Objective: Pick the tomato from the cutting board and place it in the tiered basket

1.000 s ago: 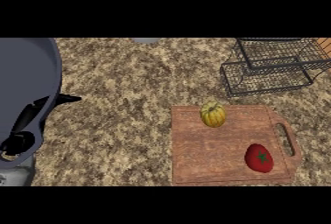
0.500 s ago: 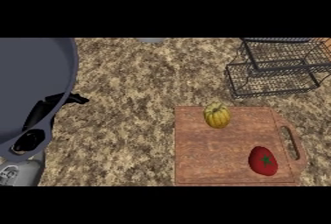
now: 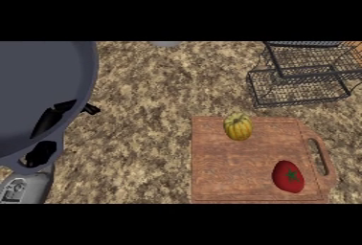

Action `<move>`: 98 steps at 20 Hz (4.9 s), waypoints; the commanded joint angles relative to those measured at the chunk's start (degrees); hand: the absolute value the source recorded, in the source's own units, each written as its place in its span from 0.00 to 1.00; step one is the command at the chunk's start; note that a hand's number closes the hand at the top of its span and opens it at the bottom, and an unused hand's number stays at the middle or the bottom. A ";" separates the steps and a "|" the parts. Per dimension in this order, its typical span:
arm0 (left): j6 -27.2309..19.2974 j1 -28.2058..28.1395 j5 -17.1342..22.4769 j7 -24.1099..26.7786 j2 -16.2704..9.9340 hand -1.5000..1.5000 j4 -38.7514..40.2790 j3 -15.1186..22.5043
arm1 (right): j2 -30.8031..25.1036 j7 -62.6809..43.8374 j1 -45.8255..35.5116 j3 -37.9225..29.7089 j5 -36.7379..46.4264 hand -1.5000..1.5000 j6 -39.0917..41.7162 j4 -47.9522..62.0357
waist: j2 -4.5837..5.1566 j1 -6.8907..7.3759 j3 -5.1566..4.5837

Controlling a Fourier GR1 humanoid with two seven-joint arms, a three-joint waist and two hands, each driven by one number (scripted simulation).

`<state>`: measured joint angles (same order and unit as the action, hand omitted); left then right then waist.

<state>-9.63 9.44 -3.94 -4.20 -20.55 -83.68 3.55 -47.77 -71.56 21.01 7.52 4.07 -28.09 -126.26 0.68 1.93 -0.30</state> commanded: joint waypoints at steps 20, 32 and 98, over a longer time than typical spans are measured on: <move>0.23 0.88 -0.89 0.63 0.86 0.50 1.39 -1.30 | 1.33 -13.68 -8.01 10.84 7.95 0.00 1.61 6.80 | -0.17 -0.46 -0.11; 0.33 -0.92 -1.54 0.76 1.46 0.50 0.00 -1.07 | 8.10 -13.68 -12.86 12.15 10.80 0.00 1.70 15.07 | -0.29 -0.13 -0.07; 1.58 0.59 -5.33 -0.36 5.24 0.50 0.90 -3.87 | 29.49 14.35 -73.64 2.95 27.50 1.00 40.38 19.46 | -0.74 -1.82 0.29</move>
<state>-6.54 9.70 -7.49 -3.94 -17.20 -81.83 -1.55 -17.74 -58.11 -50.89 16.04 35.85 7.87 -108.81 -0.09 0.11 -0.07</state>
